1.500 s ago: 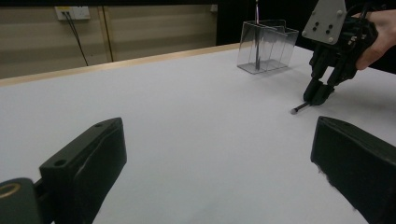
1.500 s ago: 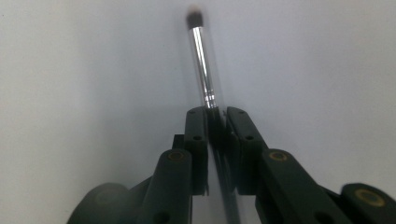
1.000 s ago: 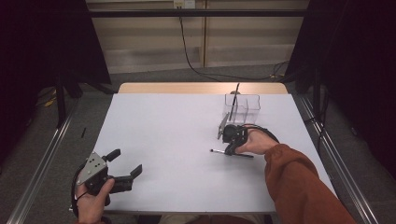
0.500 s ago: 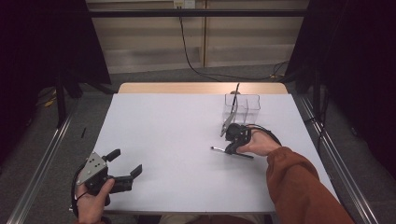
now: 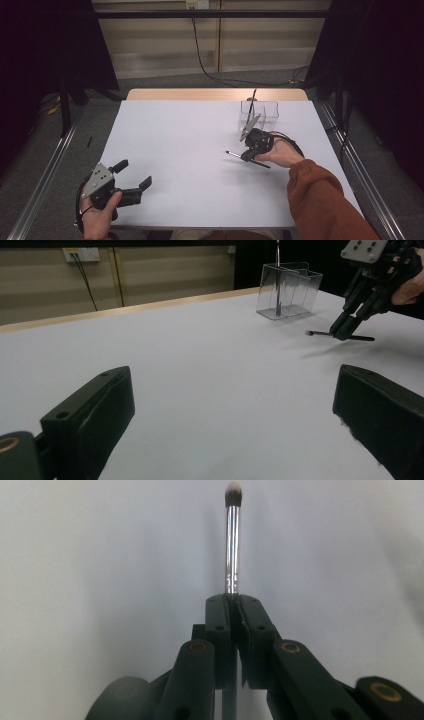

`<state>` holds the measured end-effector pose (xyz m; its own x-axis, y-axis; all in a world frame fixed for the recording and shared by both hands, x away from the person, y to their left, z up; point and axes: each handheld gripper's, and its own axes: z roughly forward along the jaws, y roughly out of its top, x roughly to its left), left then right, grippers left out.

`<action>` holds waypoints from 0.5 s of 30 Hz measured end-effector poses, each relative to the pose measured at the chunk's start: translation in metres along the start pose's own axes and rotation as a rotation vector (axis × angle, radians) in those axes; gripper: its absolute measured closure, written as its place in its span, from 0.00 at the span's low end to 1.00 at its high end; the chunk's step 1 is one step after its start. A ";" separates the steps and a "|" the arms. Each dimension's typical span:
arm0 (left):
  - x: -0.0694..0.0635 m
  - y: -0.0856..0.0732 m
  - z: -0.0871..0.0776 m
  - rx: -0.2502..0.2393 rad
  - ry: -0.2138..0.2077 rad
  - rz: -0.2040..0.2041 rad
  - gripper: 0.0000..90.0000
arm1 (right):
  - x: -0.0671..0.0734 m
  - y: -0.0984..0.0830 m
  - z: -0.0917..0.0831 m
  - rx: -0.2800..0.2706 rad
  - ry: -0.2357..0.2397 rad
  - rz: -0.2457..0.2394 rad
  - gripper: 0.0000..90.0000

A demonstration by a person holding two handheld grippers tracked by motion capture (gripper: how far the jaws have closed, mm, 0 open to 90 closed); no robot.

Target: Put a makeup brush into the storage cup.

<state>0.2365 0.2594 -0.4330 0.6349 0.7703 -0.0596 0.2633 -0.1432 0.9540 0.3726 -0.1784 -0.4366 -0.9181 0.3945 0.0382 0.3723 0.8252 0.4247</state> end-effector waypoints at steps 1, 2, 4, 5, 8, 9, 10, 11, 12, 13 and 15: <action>0.000 0.000 0.000 -0.002 0.003 -0.003 0.04 | 0.000 0.000 -0.002 -0.011 -0.002 0.011 0.94; 0.000 0.000 0.000 -0.002 0.004 -0.003 0.04 | -0.001 -0.001 -0.003 -0.031 -0.002 0.013 0.94; 0.000 0.000 0.000 -0.001 0.006 -0.005 0.04 | -0.002 -0.001 -0.006 -0.055 -0.005 0.032 0.94; 0.000 0.000 0.000 -0.001 0.006 -0.005 0.04 | -0.002 -0.002 -0.007 -0.067 -0.006 0.039 0.94; 0.000 0.000 -0.001 -0.002 0.006 -0.003 0.03 | -0.003 -0.002 -0.008 -0.101 -0.017 0.063 0.94; 0.000 0.000 -0.001 -0.004 0.007 -0.004 0.04 | -0.003 -0.003 -0.010 -0.115 -0.021 0.076 0.94; 0.000 0.000 -0.002 -0.004 0.008 -0.007 0.04 | -0.003 -0.003 -0.010 -0.124 -0.027 0.085 0.94; 0.000 -0.001 -0.002 -0.005 0.009 -0.009 0.04 | -0.004 -0.005 -0.012 -0.151 -0.026 0.103 0.94; 0.000 -0.001 -0.002 -0.004 0.009 -0.008 0.04 | -0.004 -0.005 -0.014 -0.168 -0.028 0.117 0.94; 0.000 -0.001 -0.002 -0.006 0.008 -0.008 0.04 | -0.005 -0.007 -0.015 -0.191 -0.023 0.125 0.94; 0.000 -0.001 -0.003 -0.005 0.008 -0.007 0.04 | -0.007 -0.010 -0.017 -0.229 -0.011 0.153 0.94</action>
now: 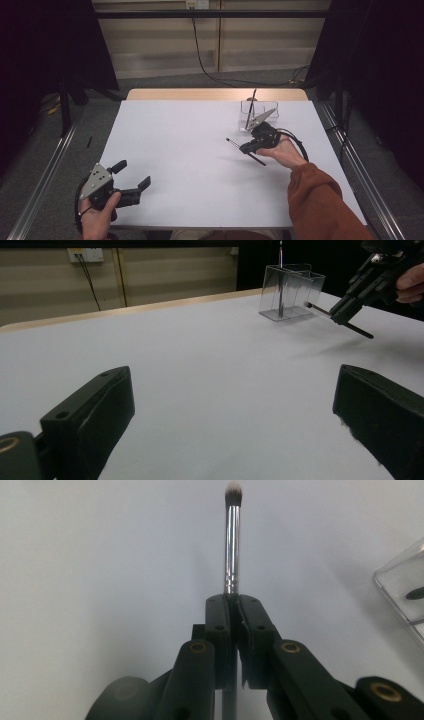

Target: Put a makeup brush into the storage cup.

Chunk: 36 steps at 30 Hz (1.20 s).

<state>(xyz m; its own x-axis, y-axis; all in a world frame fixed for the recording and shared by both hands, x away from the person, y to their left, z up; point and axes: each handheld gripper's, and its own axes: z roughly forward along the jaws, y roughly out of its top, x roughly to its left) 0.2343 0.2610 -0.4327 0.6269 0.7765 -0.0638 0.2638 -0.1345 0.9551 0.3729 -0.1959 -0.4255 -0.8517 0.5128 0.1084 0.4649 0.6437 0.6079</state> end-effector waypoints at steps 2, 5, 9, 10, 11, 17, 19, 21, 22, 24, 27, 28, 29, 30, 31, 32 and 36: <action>0.000 0.000 0.000 0.002 0.000 0.007 0.04 | -0.002 -0.003 -0.002 -0.039 0.001 0.029 0.94; 0.000 0.000 0.000 0.000 -0.002 0.005 0.04 | -0.003 -0.007 -0.004 -0.086 -0.004 0.052 0.94; -0.001 0.000 0.000 0.001 -0.003 0.006 0.04 | -0.001 -0.012 -0.007 -0.158 -0.015 0.077 0.94; 0.000 0.000 0.000 0.000 -0.003 0.006 0.04 | 0.000 -0.013 -0.009 -0.176 -0.023 0.078 0.94; 0.000 0.000 0.000 0.000 -0.003 0.007 0.04 | 0.001 -0.014 -0.010 -0.194 -0.021 0.083 0.94; 0.000 0.000 0.000 0.001 -0.006 0.006 0.04 | 0.004 -0.019 -0.010 -0.260 -0.019 0.088 0.94; 0.000 0.000 0.000 0.001 -0.004 0.004 0.04 | 0.004 -0.021 -0.009 -0.285 -0.016 0.095 0.94; 0.000 0.000 0.000 0.000 -0.005 0.005 0.04 | 0.004 -0.023 -0.009 -0.307 -0.022 0.101 0.94; 0.000 0.000 0.000 0.000 -0.004 0.005 0.04 | 0.004 -0.023 -0.009 -0.322 -0.024 0.103 0.94; 0.000 0.000 0.000 0.000 -0.004 0.003 0.04 | 0.005 -0.024 -0.011 -0.354 -0.031 0.103 0.94; 0.000 0.000 0.000 0.001 -0.003 0.006 0.04 | 0.007 -0.024 -0.013 -0.408 -0.036 0.093 0.94; 0.000 0.000 0.000 0.001 -0.003 0.006 0.04 | 0.008 -0.023 -0.013 -0.413 -0.041 0.088 0.94; 0.000 0.000 0.000 0.001 -0.003 0.007 0.04 | 0.009 -0.023 -0.013 -0.423 -0.042 0.081 0.94; 0.000 0.000 0.000 0.001 -0.002 0.008 0.04 | 0.010 -0.024 -0.013 -0.430 -0.044 0.083 0.94; 0.000 0.000 0.000 0.001 -0.003 0.009 0.04 | 0.010 -0.024 -0.013 -0.439 -0.046 0.083 0.94; 0.000 0.000 0.000 0.000 -0.003 0.008 0.04 | 0.010 -0.025 -0.014 -0.456 -0.046 0.087 0.94; 0.000 0.000 0.000 -0.001 -0.003 0.008 0.04 | 0.010 -0.026 -0.017 -0.497 -0.051 0.100 0.94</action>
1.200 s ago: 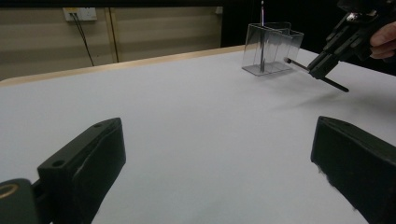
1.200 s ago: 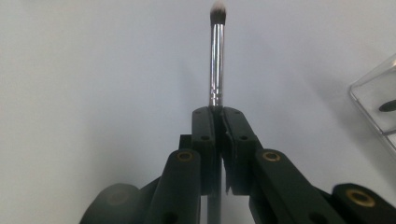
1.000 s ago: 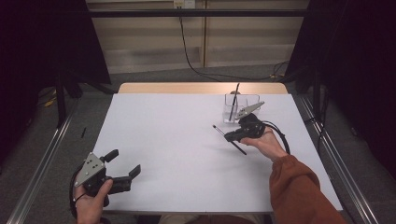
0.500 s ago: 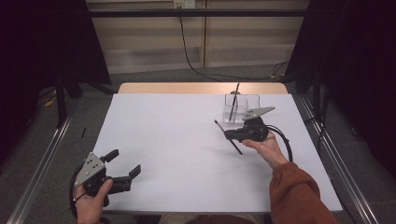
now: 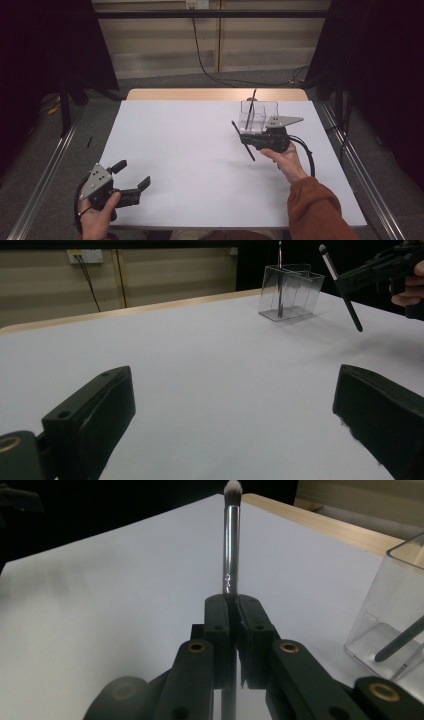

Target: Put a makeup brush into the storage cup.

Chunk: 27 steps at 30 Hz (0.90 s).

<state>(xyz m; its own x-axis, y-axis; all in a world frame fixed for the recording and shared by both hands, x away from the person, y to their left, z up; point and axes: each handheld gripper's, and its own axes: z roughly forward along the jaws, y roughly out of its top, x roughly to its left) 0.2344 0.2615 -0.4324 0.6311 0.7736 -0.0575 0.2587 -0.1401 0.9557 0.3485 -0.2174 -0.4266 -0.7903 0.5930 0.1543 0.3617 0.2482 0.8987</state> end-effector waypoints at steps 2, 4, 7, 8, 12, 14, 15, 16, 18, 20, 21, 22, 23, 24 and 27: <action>0.000 0.000 0.000 0.000 0.000 0.000 0.04 | -0.001 -0.001 -0.002 -0.017 -0.009 0.008 0.94; 0.000 0.000 0.000 -0.001 0.001 0.000 0.04 | -0.002 -0.001 -0.003 -0.032 -0.013 0.014 0.94; 0.000 0.000 0.000 -0.005 0.003 -0.001 0.04 | -0.004 0.002 -0.007 -0.063 -0.024 0.022 0.94; -0.001 0.000 0.000 -0.004 0.004 -0.002 0.04 | -0.004 0.003 -0.008 -0.074 -0.032 0.023 0.94; -0.001 0.000 0.001 -0.004 0.003 0.000 0.04 | -0.005 0.007 -0.011 -0.091 -0.047 0.024 0.94; 0.000 0.000 0.001 -0.003 0.002 0.000 0.04 | -0.006 0.009 -0.011 -0.097 -0.060 0.028 0.94; 0.000 0.000 0.001 -0.003 0.002 0.000 0.04 | -0.006 0.009 -0.011 -0.101 -0.061 0.030 0.94; 0.000 0.000 0.001 -0.003 0.002 0.001 0.04 | -0.006 0.010 -0.011 -0.106 -0.066 0.027 0.94; 0.000 0.000 0.001 -0.003 0.001 0.001 0.04 | -0.007 0.013 -0.012 -0.120 -0.067 0.031 0.94; 0.000 0.000 0.001 -0.004 0.001 -0.001 0.04 | -0.008 0.017 -0.014 -0.128 -0.073 0.029 0.94; 0.000 0.000 0.001 -0.003 0.002 -0.002 0.04 | -0.008 0.019 -0.015 -0.128 -0.075 0.027 0.94; 0.000 0.000 0.001 -0.005 0.003 -0.003 0.04 | -0.008 0.021 -0.016 -0.126 -0.083 0.022 0.94; 0.000 0.000 0.000 -0.005 0.002 -0.001 0.04 | -0.009 0.022 -0.017 -0.130 -0.084 0.023 0.94; 0.000 0.000 0.000 -0.007 0.002 -0.003 0.04 | -0.009 0.023 -0.019 -0.134 -0.086 0.022 0.94; 0.000 0.000 0.000 -0.007 0.003 -0.003 0.04 | -0.011 0.026 -0.021 -0.143 -0.093 0.021 0.94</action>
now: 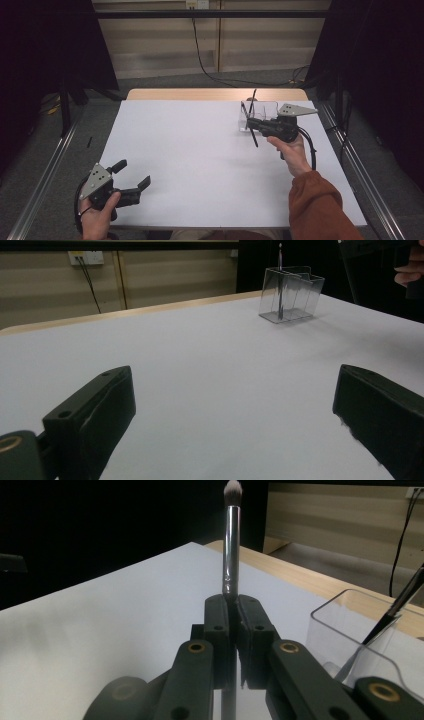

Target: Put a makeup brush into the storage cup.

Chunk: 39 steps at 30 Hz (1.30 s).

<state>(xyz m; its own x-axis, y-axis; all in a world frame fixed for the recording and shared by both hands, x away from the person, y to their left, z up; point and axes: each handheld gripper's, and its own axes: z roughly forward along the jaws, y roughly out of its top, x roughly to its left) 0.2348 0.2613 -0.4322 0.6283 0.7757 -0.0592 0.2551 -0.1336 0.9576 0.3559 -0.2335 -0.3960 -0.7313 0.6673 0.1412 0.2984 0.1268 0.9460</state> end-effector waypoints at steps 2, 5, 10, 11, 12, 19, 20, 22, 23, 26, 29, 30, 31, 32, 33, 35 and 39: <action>0.000 0.000 0.000 -0.001 0.000 -0.003 0.04 | -0.002 0.002 -0.001 -0.006 -0.009 0.005 0.94; 0.000 0.000 0.000 -0.003 0.002 -0.004 0.04 | -0.006 0.005 0.000 -0.009 -0.016 0.005 0.94; 0.000 0.000 0.001 -0.011 0.001 -0.007 0.04 | -0.009 0.013 0.004 -0.019 -0.023 0.001 0.94; 0.000 0.000 0.001 -0.013 0.000 -0.008 0.04 | -0.010 0.015 0.005 -0.020 -0.022 0.005 0.94; 0.001 0.000 0.001 -0.014 -0.001 -0.008 0.04 | -0.011 0.016 0.006 -0.020 -0.025 0.008 0.94; 0.000 0.000 0.001 -0.008 -0.004 -0.005 0.04 | -0.018 0.026 0.012 -0.018 -0.082 0.009 0.94; 0.000 0.000 0.001 -0.009 -0.005 -0.006 0.04 | -0.018 0.028 0.012 -0.021 -0.087 0.009 0.94; -0.001 0.000 0.001 -0.008 -0.004 -0.002 0.04 | -0.020 0.031 0.012 -0.030 -0.093 0.010 0.94; -0.001 0.000 0.001 -0.008 -0.004 -0.001 0.04 | -0.022 0.033 0.011 -0.037 -0.098 0.011 0.94; -0.001 0.000 0.001 -0.009 -0.005 -0.003 0.04 | -0.024 0.037 0.012 -0.037 -0.113 0.010 0.94; -0.001 0.000 0.001 -0.009 -0.005 -0.003 0.04 | -0.027 0.041 0.013 -0.038 -0.124 0.014 0.94; -0.001 0.000 0.001 -0.009 -0.005 -0.003 0.04 | -0.028 0.042 0.013 -0.038 -0.129 0.014 0.94; -0.001 0.000 0.001 -0.008 -0.005 -0.002 0.04 | -0.028 0.043 0.014 -0.035 -0.134 0.013 0.94; -0.001 0.000 0.001 -0.009 -0.006 -0.003 0.04 | -0.029 0.044 0.014 -0.038 -0.135 0.013 0.94; -0.001 0.000 0.001 -0.009 -0.008 -0.001 0.04 | -0.030 0.045 0.014 -0.040 -0.137 0.017 0.94; -0.001 0.000 0.001 -0.008 -0.008 0.000 0.04 | -0.033 0.048 0.015 -0.047 -0.147 0.024 0.94; -0.001 0.000 0.002 -0.007 -0.009 0.002 0.04 | -0.037 0.051 0.018 -0.040 -0.163 0.023 0.94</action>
<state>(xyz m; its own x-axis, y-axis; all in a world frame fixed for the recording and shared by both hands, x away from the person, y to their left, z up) 0.2354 0.2597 -0.4326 0.6353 0.7699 -0.0602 0.2488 -0.1303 0.9597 0.4089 -0.2383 -0.3581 -0.6141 0.7805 0.1171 0.2871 0.0828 0.9543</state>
